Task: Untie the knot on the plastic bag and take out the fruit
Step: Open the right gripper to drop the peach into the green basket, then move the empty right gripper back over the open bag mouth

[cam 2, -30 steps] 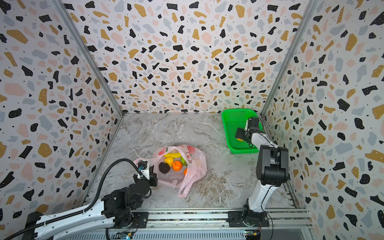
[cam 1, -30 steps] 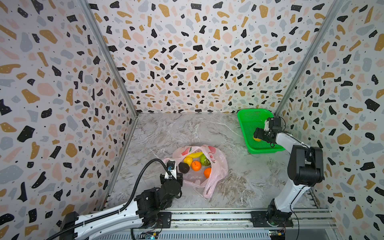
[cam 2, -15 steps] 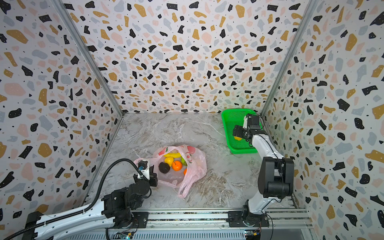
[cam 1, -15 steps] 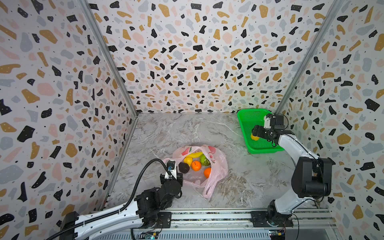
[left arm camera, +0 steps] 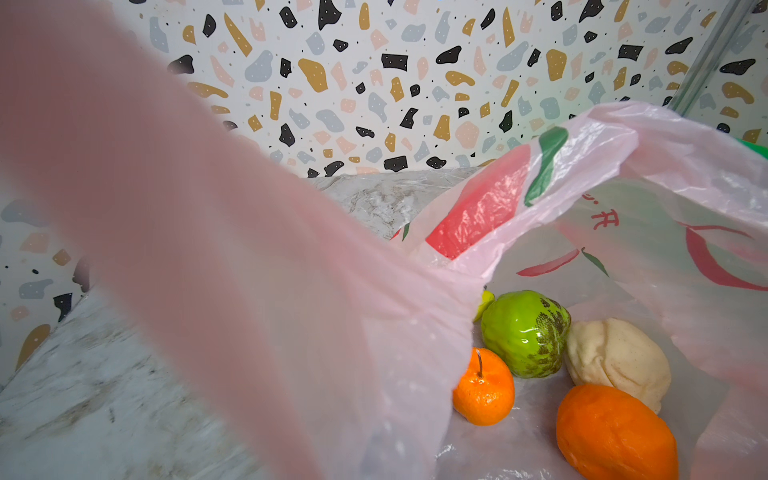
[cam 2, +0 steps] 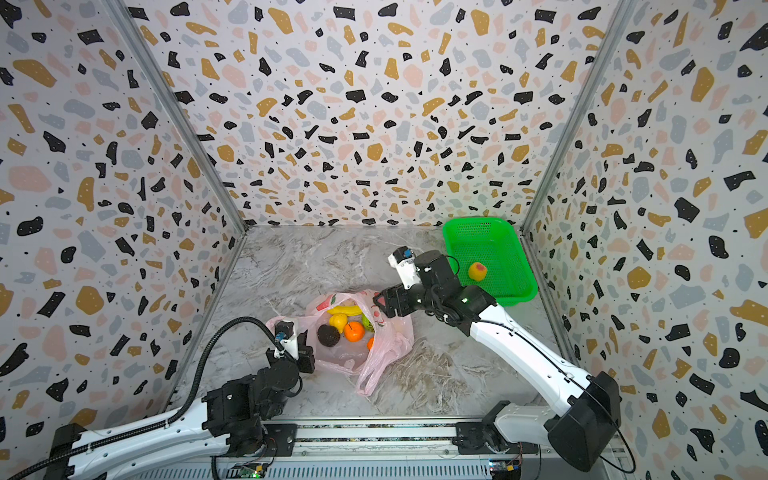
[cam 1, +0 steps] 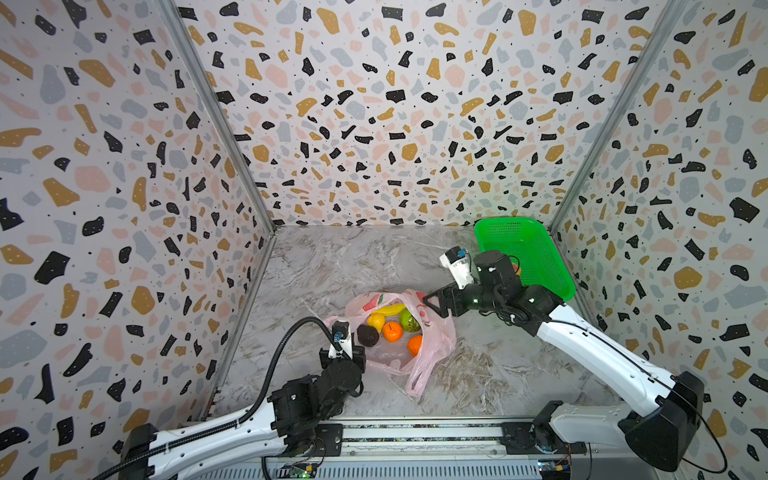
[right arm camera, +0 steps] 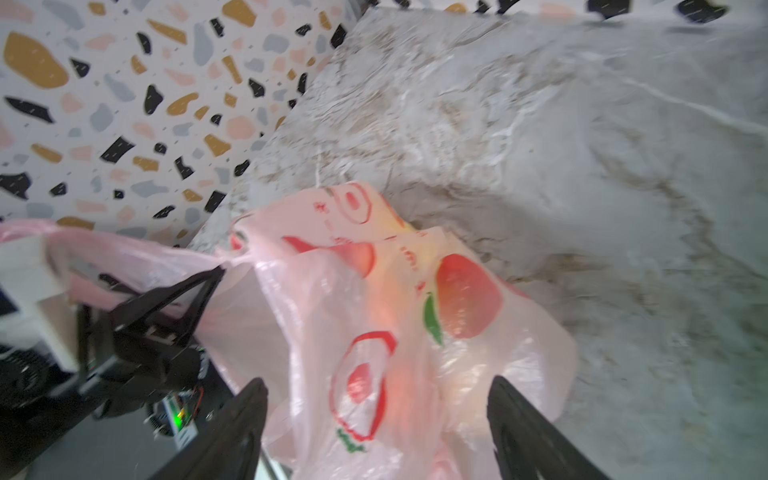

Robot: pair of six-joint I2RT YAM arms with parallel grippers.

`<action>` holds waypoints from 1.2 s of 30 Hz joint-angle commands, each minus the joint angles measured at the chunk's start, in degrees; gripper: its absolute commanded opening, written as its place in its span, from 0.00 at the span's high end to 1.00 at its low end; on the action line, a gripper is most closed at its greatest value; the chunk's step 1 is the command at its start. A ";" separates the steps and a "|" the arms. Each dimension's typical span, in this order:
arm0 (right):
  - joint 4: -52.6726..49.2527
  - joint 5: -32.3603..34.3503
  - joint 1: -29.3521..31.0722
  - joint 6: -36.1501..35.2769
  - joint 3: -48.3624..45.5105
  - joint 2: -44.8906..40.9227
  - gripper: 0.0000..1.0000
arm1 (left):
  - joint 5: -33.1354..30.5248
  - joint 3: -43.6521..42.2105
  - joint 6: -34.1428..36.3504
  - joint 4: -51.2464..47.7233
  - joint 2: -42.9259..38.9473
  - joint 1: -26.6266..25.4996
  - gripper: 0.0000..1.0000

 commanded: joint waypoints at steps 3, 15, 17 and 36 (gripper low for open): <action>-1.27 -1.26 8.15 3.40 4.62 1.61 0.16 | -0.84 -0.16 -0.15 1.13 0.05 -0.36 1.00; -4.20 -1.72 13.87 4.49 10.78 10.95 0.20 | -0.81 0.38 0.37 1.40 -0.25 -0.36 1.00; -5.59 0.19 14.71 3.76 12.43 13.08 0.20 | -0.81 0.44 0.42 1.54 -0.26 -0.33 1.00; -3.38 36.65 24.86 -11.84 -2.92 14.37 0.20 | -0.73 0.74 0.77 1.42 -1.72 -0.32 1.00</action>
